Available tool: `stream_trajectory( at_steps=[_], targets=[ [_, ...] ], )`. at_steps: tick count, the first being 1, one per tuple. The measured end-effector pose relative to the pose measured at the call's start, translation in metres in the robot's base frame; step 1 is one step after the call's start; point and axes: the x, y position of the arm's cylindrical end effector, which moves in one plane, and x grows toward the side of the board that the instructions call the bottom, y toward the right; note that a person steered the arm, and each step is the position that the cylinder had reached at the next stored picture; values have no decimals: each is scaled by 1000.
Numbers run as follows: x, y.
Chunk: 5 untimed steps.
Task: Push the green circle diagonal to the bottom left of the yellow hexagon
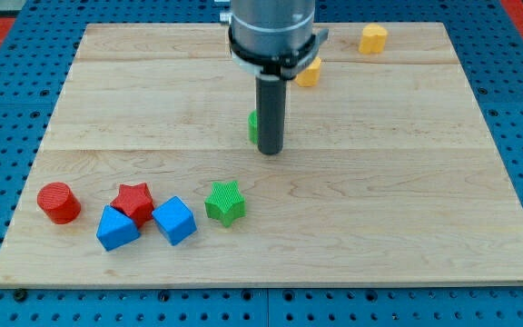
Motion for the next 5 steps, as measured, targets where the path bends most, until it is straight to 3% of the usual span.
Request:
stream_trajectory(
  at_steps=[1, 2, 5],
  targets=[
    [-3, -9],
    [-12, 31],
    [-96, 9]
  ],
)
